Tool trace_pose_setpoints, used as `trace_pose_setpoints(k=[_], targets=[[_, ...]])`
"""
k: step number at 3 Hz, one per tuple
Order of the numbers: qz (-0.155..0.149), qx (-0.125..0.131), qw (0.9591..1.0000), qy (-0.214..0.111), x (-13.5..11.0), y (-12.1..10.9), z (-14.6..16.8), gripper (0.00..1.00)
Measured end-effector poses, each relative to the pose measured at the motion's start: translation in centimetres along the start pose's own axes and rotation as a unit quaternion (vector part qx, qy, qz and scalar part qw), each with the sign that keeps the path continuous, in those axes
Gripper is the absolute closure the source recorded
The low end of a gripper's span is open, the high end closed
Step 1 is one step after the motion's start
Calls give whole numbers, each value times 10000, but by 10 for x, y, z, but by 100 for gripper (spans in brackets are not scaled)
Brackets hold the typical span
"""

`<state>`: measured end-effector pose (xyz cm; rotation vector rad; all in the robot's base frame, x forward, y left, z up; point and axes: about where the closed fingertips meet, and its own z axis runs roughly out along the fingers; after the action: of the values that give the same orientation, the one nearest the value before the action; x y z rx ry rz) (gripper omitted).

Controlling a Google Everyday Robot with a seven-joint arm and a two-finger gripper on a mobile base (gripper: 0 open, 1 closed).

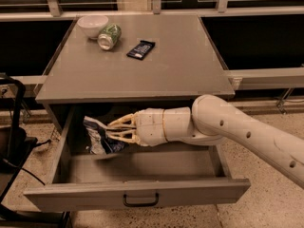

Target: Place blue chip bag into top drawer

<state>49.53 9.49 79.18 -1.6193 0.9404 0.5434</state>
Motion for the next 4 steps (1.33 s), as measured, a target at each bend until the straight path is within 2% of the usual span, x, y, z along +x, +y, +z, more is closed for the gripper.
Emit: trace_pose_setpoints(k=[3,4], targets=[[230,-210,9992,-254,39,29,12,100],[242,-219,9991,-259,40,30,12,86]])
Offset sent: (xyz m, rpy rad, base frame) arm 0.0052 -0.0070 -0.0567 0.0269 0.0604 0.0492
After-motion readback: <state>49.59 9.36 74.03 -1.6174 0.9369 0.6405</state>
